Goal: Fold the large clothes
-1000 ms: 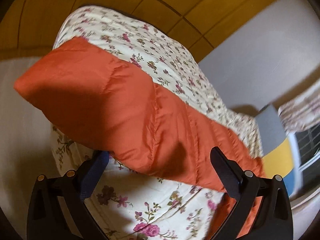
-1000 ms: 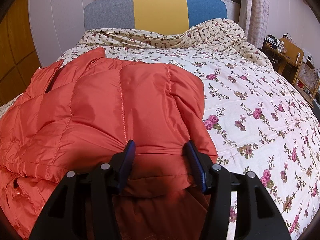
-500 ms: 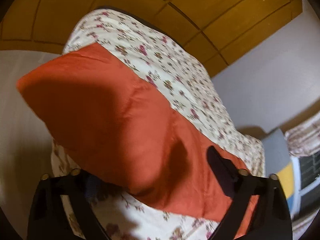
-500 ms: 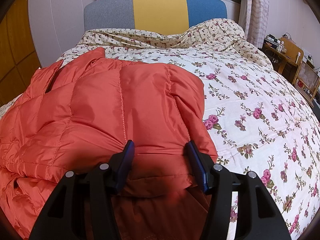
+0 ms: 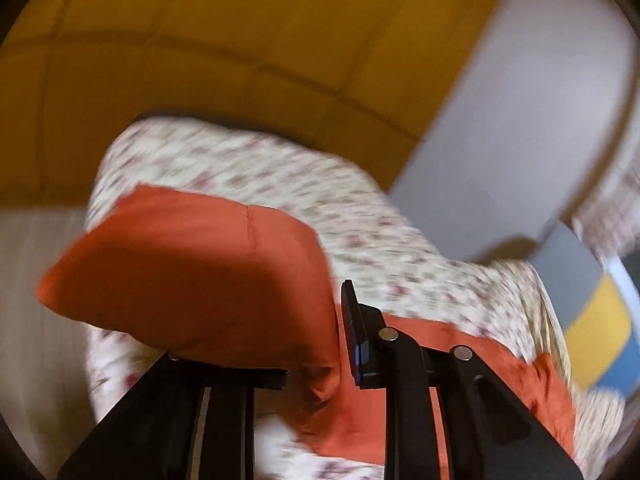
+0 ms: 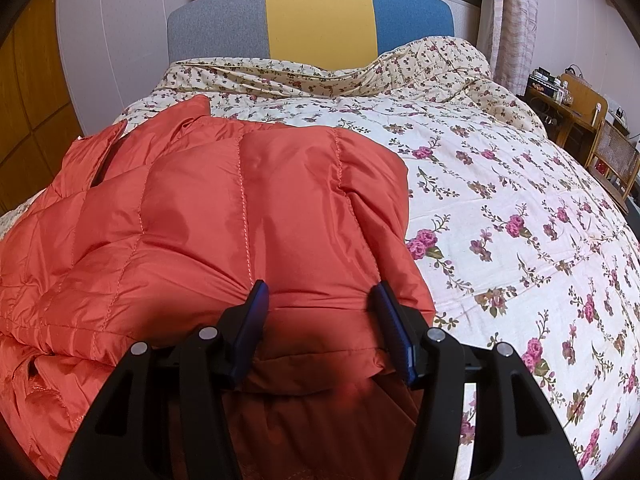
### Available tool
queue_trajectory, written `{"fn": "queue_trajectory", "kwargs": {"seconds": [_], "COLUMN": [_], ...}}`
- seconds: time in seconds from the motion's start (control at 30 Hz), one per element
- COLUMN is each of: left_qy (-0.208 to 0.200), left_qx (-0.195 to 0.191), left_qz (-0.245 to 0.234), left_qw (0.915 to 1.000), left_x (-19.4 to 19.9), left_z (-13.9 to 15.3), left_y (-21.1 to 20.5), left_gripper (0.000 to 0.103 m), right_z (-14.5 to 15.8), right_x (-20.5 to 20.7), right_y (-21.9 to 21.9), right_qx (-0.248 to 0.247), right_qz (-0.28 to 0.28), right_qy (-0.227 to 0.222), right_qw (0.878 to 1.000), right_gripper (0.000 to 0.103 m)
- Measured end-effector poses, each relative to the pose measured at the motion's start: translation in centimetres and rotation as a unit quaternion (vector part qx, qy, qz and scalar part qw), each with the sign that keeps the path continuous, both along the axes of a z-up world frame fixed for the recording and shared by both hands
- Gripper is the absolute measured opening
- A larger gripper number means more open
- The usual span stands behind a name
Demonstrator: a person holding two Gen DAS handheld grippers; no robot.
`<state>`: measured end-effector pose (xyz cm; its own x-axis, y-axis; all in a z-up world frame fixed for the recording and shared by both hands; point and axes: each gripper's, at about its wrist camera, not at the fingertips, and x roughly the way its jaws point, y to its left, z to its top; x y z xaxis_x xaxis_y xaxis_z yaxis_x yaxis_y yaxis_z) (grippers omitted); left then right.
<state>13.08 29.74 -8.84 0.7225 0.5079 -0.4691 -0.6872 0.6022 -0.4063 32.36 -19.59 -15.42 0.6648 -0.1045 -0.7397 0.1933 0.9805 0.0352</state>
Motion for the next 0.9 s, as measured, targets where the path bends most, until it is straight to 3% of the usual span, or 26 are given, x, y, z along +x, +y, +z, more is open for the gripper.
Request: {"fn": "queue_trajectory", "kwargs": {"seconds": [0.13, 0.3, 0.57, 0.9], "left_qy": [0.014, 0.026, 0.029, 0.075], "left_qx": [0.084, 0.167, 0.231, 0.313], "left_qz": [-0.082, -0.158, -0.241, -0.357], "left_qw": [0.9931, 0.9728, 0.9421, 0.8769], "left_x": [3.2, 6.7, 11.0, 14.7], "left_z": [2.3, 4.2, 4.6, 1.4], "left_y": [-5.1, -11.8, -19.5, -29.6], "left_gripper": [0.022, 0.022, 0.022, 0.022], "right_z": [0.0, 0.1, 0.1, 0.1], "right_x": [0.0, 0.0, 0.1, 0.1], "right_y": [-0.1, -0.1, 0.0, 0.0], "right_qx": [0.001, 0.002, 0.005, 0.007], "right_qz": [0.0, 0.0, 0.0, 0.0], "right_qy": [0.0, -0.001, -0.001, -0.002], "right_qw": [1.0, 1.0, 1.0, 1.0], "right_gripper": [0.055, 0.055, 0.056, 0.056]}}
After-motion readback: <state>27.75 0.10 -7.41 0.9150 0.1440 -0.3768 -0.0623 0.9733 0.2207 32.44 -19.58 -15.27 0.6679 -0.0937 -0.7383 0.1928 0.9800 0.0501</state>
